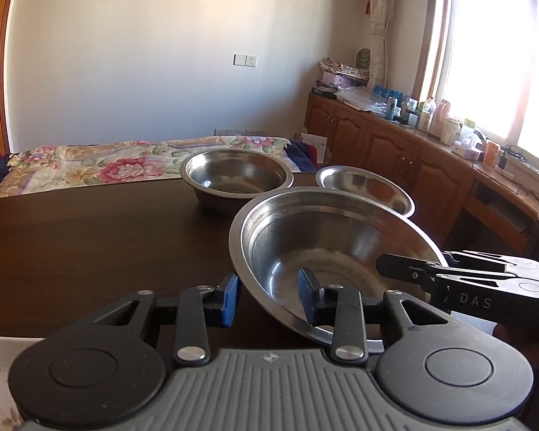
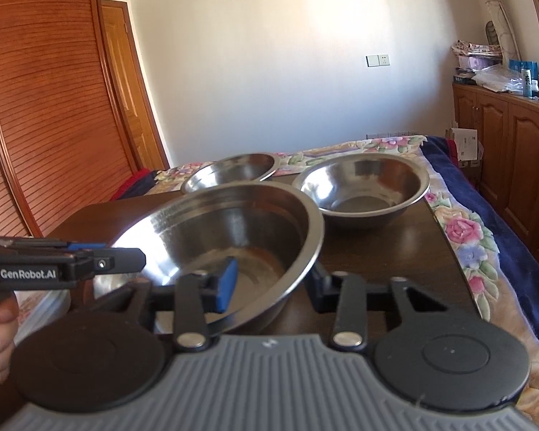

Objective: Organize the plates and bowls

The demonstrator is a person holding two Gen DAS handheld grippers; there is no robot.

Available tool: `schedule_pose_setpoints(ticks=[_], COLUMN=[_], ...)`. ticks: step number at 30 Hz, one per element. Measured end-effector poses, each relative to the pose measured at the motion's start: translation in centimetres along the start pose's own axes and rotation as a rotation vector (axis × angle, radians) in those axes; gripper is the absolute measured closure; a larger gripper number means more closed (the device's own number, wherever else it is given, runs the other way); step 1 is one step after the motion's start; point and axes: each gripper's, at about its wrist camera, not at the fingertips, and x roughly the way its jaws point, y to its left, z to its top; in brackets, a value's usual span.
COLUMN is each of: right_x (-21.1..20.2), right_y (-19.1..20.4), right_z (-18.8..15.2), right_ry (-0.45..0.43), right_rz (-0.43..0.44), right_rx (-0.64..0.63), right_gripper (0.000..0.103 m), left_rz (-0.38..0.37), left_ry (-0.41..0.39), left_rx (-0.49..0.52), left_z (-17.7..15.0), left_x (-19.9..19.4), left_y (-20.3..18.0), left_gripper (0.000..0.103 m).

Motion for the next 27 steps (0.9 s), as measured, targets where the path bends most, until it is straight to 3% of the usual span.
schedule_pose_setpoints(ticks=[11, 27], right_x=[-2.2, -5.1], right_y=[1.2, 3.9], right_z=[-0.1, -2.6], right_ry=[-0.035, -0.026], right_rz=[-0.002, -0.009], right_rx=[-0.02, -0.024], right_gripper=[0.07, 0.07], left_rz=[-0.024, -0.025], left_ry=[-0.034, -0.004], left_rx=[0.021, 0.054], left_z=[-0.7, -4.0], left_x=[-3.8, -7.1], left_y=[-0.2, 0.0], left_gripper=[0.066, 0.066])
